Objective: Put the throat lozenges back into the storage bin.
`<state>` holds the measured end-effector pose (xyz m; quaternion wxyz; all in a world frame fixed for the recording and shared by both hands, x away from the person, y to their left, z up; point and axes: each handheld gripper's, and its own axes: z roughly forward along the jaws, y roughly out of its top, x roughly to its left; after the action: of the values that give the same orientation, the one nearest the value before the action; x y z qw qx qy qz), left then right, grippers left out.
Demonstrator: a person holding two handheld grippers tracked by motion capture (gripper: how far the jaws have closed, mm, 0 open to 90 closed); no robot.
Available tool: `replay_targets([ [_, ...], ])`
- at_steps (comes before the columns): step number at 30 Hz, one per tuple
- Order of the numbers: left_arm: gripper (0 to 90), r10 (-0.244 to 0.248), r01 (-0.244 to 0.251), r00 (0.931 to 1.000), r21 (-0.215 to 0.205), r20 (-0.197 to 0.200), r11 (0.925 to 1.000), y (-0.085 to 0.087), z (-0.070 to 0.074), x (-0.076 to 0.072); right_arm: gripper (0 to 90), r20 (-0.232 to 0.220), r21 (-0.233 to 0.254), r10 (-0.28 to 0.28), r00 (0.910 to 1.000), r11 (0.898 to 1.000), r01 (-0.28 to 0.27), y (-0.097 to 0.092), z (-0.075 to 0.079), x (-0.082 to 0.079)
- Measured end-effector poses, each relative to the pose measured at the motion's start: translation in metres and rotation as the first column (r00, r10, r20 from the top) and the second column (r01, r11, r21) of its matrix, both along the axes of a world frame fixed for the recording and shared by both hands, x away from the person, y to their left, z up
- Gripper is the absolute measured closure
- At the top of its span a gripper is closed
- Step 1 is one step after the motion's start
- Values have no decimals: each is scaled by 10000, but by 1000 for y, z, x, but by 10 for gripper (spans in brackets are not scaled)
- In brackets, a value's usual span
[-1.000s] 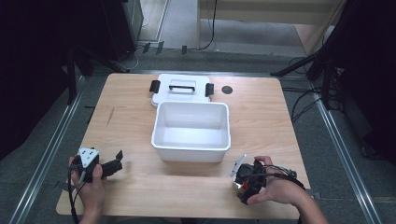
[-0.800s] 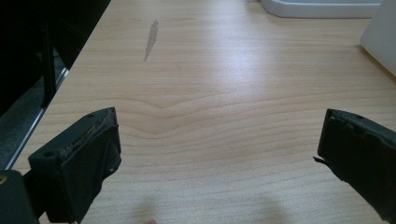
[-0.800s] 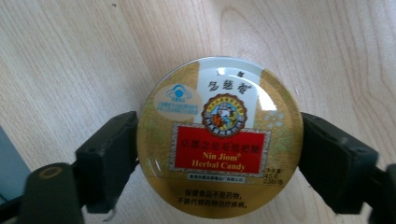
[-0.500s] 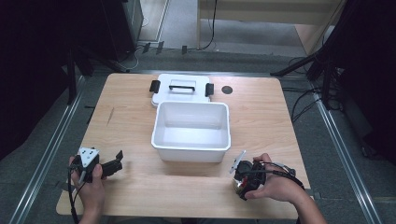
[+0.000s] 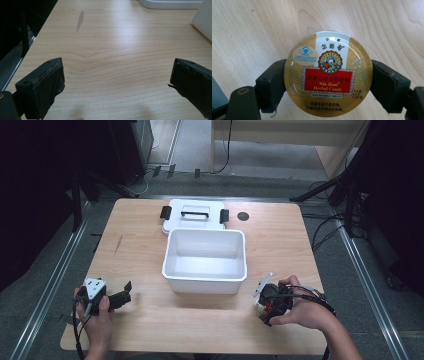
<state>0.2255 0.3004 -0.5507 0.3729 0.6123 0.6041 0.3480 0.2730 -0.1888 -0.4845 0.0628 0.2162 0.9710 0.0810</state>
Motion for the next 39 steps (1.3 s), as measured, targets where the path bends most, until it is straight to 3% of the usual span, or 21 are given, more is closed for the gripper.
replay_targets([
  [8,0,-13,13,10000,-14,11,10000,0,0,0,204,98,-56,-243,9997,9997,244,-7,9,14],
  [21,0,-30,30,10000,16,-23,10000,0,0,0,204,202,-130,55,9998,9999,-52,-15,24,33],
  [27,0,-43,43,10000,10,-40,10000,0,0,0,204,-2,-175,44,10000,9998,-44,-15,31,49],
  [39,0,-89,89,9999,-9,-58,10000,0,0,0,205,60,-215,714,9974,9972,-713,-17,41,73],
])
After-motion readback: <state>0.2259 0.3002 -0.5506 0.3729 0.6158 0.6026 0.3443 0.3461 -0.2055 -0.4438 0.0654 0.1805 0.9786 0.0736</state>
